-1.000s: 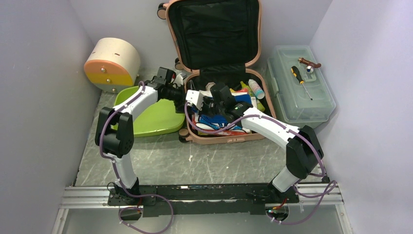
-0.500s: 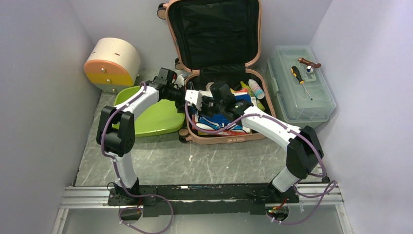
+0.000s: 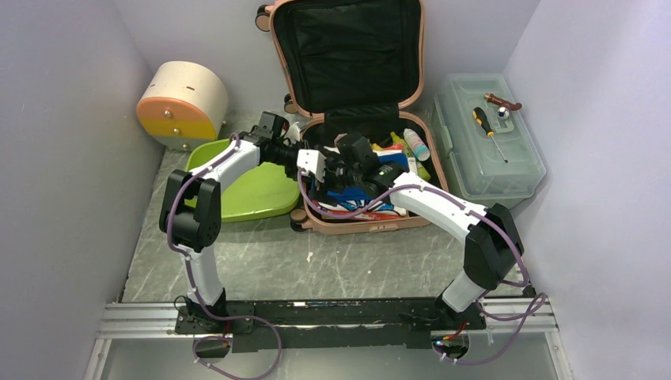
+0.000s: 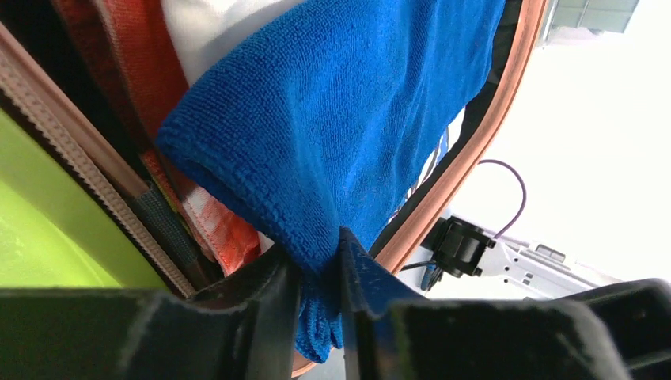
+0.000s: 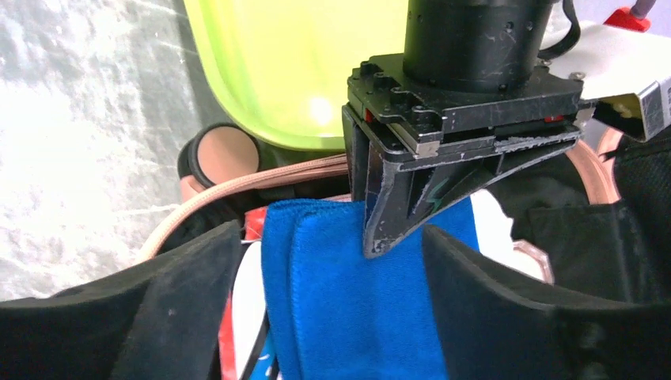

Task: Open, take out, and arrange the luggage
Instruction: Pick up the clothes from the opened luggage, then place the clothes in the bin.

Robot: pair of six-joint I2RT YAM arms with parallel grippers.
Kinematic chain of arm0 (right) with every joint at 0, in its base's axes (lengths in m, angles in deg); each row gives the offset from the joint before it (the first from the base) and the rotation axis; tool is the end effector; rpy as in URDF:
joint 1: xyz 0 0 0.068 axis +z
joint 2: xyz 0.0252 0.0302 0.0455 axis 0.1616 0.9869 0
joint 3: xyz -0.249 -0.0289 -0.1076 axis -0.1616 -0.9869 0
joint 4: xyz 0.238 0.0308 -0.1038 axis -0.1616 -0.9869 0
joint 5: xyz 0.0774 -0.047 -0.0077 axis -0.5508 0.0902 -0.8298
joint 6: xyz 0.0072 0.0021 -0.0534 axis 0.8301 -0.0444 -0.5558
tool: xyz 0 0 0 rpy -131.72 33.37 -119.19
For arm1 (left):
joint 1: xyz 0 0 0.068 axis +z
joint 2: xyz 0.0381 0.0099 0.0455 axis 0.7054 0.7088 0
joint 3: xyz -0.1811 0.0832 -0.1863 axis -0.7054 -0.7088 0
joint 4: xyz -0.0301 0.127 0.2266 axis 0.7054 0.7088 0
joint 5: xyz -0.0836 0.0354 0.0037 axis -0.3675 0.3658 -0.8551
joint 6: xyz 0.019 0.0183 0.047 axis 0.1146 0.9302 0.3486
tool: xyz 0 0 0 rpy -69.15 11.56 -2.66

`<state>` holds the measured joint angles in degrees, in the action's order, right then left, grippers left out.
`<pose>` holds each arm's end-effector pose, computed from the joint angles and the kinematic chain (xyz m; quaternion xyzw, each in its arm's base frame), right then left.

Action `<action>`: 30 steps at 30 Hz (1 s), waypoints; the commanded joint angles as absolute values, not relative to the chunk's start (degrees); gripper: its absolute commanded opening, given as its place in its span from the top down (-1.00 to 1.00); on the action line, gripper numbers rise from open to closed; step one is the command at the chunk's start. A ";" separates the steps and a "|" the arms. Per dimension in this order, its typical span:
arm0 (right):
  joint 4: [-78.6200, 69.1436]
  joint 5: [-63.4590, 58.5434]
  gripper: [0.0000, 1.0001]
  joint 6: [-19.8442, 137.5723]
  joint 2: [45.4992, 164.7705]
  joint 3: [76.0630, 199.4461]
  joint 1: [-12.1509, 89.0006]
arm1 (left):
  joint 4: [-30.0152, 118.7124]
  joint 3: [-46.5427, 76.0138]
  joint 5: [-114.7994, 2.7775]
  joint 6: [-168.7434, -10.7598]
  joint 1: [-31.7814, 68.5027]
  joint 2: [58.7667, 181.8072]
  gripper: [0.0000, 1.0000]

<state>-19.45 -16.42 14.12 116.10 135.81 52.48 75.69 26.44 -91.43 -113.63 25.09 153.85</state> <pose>0.2607 0.2628 0.2977 -0.6302 0.6004 0.1863 0.4557 0.3788 -0.1622 0.2326 -0.0077 0.8909 -0.4456 0.0878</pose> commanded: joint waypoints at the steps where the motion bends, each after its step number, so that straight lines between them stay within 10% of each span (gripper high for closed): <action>1: -21.74 -17.16 -0.98 13.14 111.97 137.83 52.44 | 75.23 27.90 -91.00 -110.60 24.73 152.81 0.58; 9: -22.77 -14.57 -1.00 13.87 97.15 128.44 45.66 | 80.35 30.78 -82.76 -104.15 25.12 148.77 1.00; 30: -11.91 -26.29 -1.00 17.06 82.46 109.65 31.90 | 88.32 32.71 -66.51 -91.76 36.01 143.40 1.00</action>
